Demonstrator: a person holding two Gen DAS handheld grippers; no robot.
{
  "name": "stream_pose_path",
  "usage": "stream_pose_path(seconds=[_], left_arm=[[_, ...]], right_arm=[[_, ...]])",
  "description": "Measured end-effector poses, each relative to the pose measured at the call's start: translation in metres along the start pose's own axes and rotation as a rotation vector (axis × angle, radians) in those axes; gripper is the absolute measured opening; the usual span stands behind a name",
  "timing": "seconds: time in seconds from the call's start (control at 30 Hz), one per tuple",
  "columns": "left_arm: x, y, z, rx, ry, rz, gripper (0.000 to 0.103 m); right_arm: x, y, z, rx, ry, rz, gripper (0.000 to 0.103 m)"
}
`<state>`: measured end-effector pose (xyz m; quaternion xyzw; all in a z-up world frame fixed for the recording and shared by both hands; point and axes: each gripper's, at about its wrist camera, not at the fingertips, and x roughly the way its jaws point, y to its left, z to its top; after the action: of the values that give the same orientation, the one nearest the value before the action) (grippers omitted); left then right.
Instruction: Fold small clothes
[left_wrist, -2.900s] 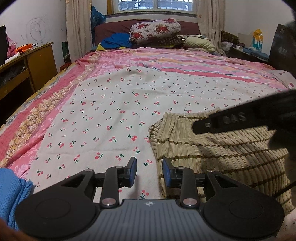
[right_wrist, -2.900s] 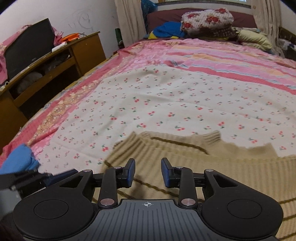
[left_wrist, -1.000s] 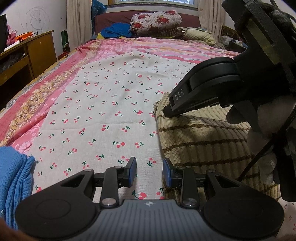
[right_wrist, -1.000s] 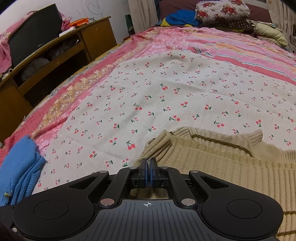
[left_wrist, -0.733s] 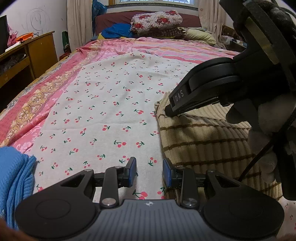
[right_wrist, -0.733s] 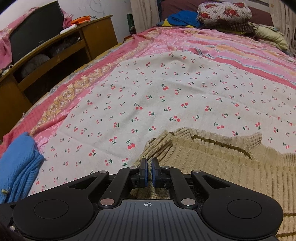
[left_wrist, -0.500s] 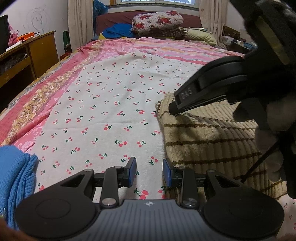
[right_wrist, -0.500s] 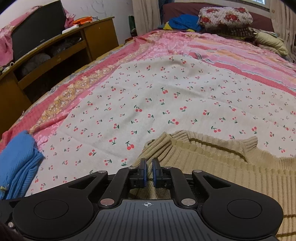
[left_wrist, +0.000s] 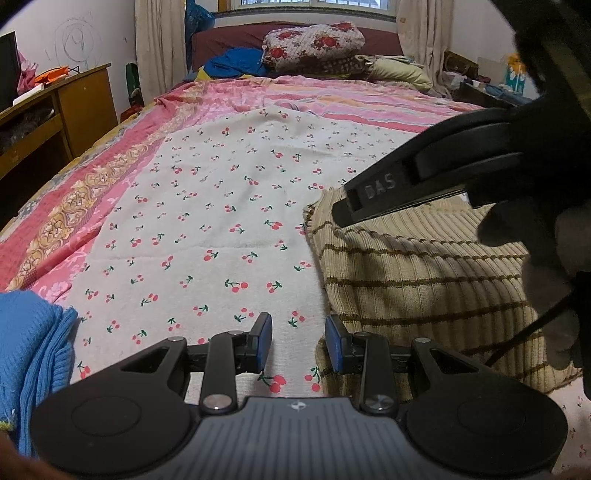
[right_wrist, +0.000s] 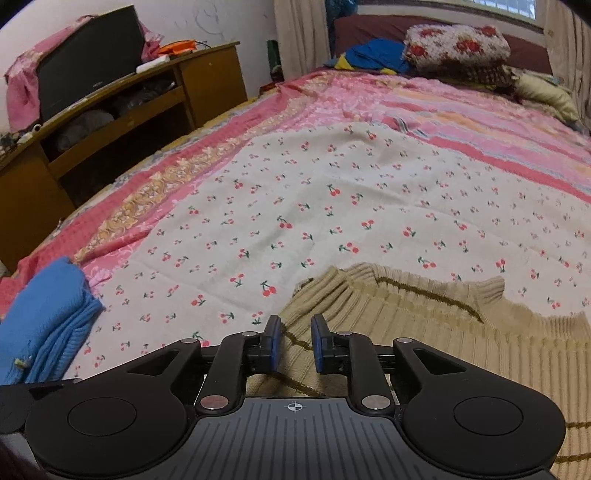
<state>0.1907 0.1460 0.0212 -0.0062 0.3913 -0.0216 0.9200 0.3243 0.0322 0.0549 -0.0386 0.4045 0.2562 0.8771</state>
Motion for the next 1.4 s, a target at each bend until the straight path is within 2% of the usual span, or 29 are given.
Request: stream_pose_path(seconds=[0.73, 0.93, 1.27, 1.4], left_arm=[[0.005, -0.012, 0.000, -0.013, 0.027, 0.012, 0.040], [0.010, -0.001, -0.008, -0.077, 0.038, -0.003, 0.048], [0.018, 0.007, -0.006, -0.167, 0.029, -0.060, 0.050], [0.010, 0.013, -0.005, -0.194, 0.007, -0.053, 0.050]], right_arm=[[-0.038, -0.044, -0.030, 0.050, 0.012, -0.035, 0.018], [-0.043, -0.053, -0.041, 0.074, 0.021, -0.023, 0.019], [-0.056, -0.075, -0.063, 0.141, 0.022, 0.000, 0.019], [-0.064, -0.084, -0.068, 0.167, 0.015, 0.012, 0.019]])
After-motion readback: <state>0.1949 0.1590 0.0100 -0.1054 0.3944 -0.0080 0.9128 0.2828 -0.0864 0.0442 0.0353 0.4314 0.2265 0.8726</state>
